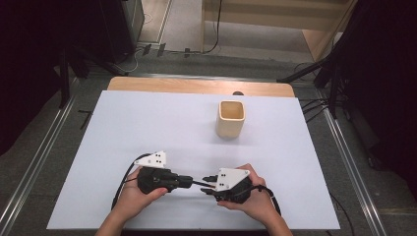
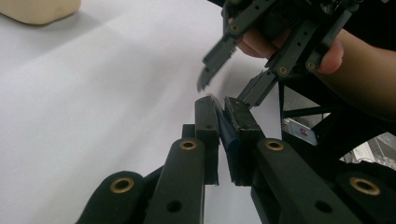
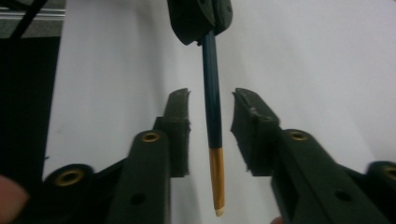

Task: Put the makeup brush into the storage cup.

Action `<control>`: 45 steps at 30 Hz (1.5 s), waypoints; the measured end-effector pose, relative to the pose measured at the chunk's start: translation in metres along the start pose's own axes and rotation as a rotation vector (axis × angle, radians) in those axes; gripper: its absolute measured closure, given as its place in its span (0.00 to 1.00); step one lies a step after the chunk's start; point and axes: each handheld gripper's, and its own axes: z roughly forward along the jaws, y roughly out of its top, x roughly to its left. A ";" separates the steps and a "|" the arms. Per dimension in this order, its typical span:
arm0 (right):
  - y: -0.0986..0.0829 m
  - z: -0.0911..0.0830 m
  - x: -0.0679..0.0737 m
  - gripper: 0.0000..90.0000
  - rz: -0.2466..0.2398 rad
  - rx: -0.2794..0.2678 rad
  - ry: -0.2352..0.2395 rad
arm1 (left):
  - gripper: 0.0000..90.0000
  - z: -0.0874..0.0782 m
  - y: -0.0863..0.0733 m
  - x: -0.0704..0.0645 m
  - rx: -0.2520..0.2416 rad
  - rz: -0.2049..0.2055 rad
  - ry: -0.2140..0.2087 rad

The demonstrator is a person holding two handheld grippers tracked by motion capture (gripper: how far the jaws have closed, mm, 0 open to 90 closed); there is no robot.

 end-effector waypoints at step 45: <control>-0.002 0.012 0.011 0.05 0.915 -0.444 -0.158 | 0.95 -0.017 -0.002 -0.017 -0.367 0.028 0.356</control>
